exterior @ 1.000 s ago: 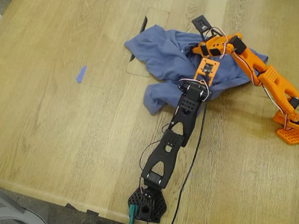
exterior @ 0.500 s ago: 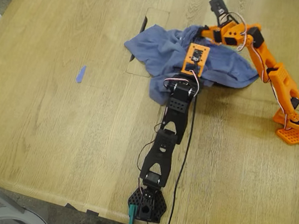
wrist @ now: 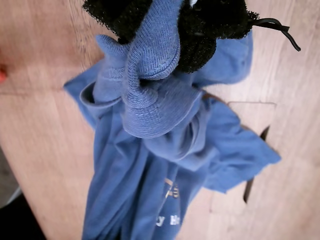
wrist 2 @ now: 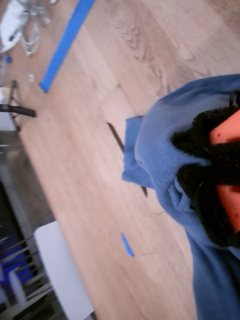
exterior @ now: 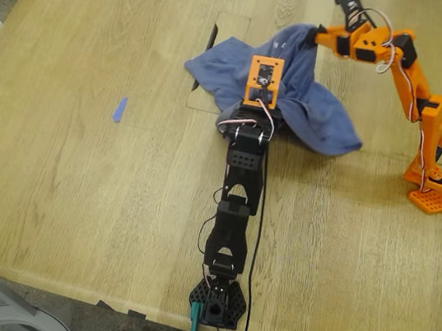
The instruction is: Fold a T-shirt
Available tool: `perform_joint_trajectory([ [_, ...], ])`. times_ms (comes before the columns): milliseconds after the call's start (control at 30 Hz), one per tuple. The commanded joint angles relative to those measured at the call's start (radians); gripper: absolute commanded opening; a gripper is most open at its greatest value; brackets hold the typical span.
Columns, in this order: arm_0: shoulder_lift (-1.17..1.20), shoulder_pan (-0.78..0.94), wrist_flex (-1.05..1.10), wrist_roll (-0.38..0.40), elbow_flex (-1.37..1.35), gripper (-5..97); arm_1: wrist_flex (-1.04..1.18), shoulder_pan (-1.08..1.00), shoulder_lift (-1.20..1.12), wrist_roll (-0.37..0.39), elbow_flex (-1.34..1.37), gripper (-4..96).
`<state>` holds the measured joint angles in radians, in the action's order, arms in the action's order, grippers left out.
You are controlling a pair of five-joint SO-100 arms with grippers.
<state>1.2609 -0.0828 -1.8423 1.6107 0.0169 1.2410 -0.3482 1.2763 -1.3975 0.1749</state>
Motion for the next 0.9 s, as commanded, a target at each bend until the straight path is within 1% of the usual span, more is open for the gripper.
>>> perform_joint_trajectory([
  [0,0.173,0.025,-0.048,-0.014,0.011,0,-0.060,-0.012,0.097,-0.006,-0.008,1.2],
  [400,0.262,0.029,0.038,-0.021,0.012,0,-0.253,0.012,0.155,-0.014,0.023,1.5],
  [567,0.276,0.044,0.123,-0.025,0.009,0,-0.282,0.017,0.190,-0.017,0.035,1.8],
  [767,0.347,0.091,0.153,-0.023,-0.044,0,-0.276,0.011,0.253,-0.015,0.058,2.0],
  [867,0.368,0.114,0.195,-0.023,-0.046,0,-0.321,0.011,0.273,-0.015,0.067,2.1],
])
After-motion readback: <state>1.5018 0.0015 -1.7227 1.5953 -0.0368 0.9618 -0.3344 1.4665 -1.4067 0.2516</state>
